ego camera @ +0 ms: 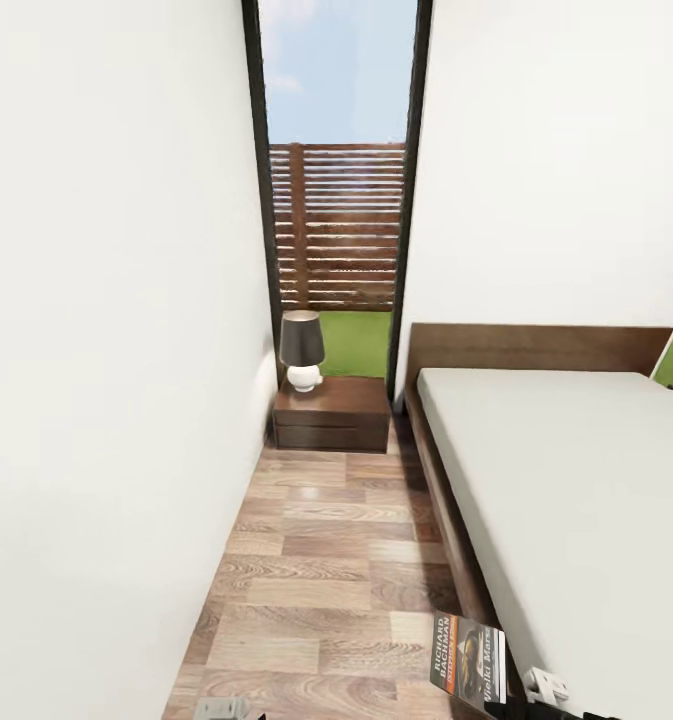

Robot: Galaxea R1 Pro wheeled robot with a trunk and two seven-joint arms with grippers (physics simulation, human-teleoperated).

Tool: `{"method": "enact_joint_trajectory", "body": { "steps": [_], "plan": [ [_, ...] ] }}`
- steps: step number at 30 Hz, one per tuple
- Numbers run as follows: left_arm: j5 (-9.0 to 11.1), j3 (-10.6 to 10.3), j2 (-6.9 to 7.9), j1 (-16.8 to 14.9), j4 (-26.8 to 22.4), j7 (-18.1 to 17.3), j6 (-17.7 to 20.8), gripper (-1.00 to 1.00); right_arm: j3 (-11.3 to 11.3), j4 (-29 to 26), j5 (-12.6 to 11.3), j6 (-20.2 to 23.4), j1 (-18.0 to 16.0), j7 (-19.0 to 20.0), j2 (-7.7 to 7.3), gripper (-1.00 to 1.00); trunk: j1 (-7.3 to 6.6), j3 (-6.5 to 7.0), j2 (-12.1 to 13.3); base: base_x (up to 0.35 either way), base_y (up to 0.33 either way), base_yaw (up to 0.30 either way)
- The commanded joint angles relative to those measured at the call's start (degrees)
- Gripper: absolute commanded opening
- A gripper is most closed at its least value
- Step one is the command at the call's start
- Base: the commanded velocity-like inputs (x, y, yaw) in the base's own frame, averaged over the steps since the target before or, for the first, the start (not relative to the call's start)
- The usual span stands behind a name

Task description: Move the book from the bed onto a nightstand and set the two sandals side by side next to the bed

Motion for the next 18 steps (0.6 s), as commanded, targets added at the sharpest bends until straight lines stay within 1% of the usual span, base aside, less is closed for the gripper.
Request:
{"method": "enact_joint_trajectory", "body": {
  "steps": [1, 18],
  "plan": [
    [0.54, -0.08, 0.01, -0.04, 0.06, -0.25, -0.07, 1.0, -0.33, -0.05, -0.13, 0.55, -0.03, 0.2, 0.01, -1.0, 0.01, -0.08, -0.06, 0.0, 0.001, -0.029],
    [0.54, -0.08, 0.01, -0.04, 0.04, -0.25, -0.07, 1.0, -0.34, -0.05, -0.15, 0.54, -0.03, 0.2, 0.01, -1.0, 0.01, -0.08, -0.06, 0.0, 0.0, -0.004]
  ]
}}
